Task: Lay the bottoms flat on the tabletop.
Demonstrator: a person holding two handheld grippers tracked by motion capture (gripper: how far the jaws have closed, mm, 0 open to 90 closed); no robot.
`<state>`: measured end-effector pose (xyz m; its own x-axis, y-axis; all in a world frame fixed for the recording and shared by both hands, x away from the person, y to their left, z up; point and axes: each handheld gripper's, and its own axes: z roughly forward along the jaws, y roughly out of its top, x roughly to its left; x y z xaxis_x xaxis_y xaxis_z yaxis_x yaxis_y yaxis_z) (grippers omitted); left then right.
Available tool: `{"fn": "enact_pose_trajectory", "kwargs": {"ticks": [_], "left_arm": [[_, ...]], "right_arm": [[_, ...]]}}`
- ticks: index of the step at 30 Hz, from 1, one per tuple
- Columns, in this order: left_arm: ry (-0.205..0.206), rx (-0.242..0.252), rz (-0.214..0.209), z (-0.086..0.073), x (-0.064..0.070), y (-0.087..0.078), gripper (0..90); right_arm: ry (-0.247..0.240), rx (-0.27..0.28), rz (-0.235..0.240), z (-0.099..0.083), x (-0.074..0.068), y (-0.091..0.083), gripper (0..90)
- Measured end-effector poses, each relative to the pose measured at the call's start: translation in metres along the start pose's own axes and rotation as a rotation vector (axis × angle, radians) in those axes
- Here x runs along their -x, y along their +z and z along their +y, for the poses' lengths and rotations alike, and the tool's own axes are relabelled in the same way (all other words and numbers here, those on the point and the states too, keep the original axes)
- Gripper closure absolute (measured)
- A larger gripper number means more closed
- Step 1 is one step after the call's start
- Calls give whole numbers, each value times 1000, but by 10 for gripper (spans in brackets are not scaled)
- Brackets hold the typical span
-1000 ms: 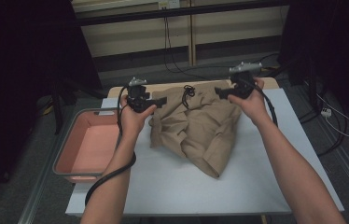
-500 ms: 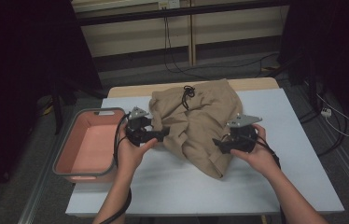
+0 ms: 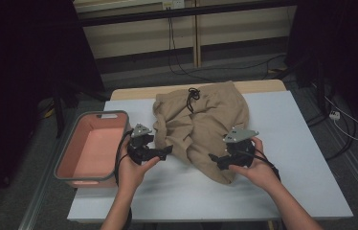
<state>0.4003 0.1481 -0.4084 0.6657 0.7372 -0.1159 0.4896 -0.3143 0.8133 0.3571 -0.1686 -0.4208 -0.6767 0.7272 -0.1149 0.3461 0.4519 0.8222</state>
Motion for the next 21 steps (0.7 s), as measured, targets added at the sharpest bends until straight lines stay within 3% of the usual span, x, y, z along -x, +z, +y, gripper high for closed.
{"fn": "enact_pose_trajectory", "kwargs": {"ticks": [6,13,16,18,21], "left_arm": [[-21,6,-3,-5,1,-2,103],[-14,4,15,-10,4,-2,101],[-4,6,26,-11,2,-2,107],[-3,6,34,-12,1,-2,113],[-13,2,38,-16,-1,0,127]], "right_arm": [[-41,-9,59,8,-20,13,179],[-88,-102,102,-3,-42,45,222],[-128,-152,58,-7,-42,53,382],[-94,-138,74,-7,-37,52,614],[-55,-109,57,-7,-25,46,811]]}}
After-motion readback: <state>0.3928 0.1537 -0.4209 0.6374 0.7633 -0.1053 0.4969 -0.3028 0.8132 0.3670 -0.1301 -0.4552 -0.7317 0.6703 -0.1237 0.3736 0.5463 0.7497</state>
